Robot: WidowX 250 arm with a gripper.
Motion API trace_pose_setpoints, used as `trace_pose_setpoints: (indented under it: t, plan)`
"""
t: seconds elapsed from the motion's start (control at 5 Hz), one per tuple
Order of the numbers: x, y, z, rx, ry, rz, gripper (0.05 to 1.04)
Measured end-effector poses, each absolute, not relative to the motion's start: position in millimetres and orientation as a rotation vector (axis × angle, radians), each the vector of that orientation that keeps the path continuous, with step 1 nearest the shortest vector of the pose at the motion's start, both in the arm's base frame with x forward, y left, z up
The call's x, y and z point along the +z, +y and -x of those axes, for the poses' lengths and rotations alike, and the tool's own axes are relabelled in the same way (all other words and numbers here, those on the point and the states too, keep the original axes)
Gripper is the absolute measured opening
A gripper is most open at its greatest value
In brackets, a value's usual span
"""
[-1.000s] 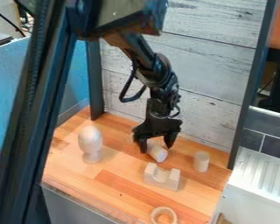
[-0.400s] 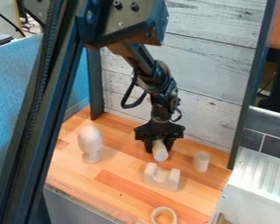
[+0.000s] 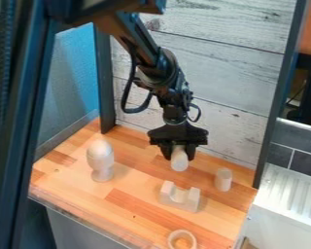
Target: Put the cylinder into the arch
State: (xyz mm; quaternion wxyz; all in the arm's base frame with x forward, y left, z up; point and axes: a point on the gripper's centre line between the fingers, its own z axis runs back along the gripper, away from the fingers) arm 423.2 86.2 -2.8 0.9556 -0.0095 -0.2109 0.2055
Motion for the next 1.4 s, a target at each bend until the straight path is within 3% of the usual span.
trace_pose_setpoints:
  t: [0.4, 0.8, 1.4]
  plan:
    - [12, 75, -410, 0.202, -0.448, 0.042, 0.592]
    - [4, 60, -380, 0.113, -0.403, 0.044, 0.592]
    - [-10, 53, -364, 0.114, -0.37, 0.044, 0.592]
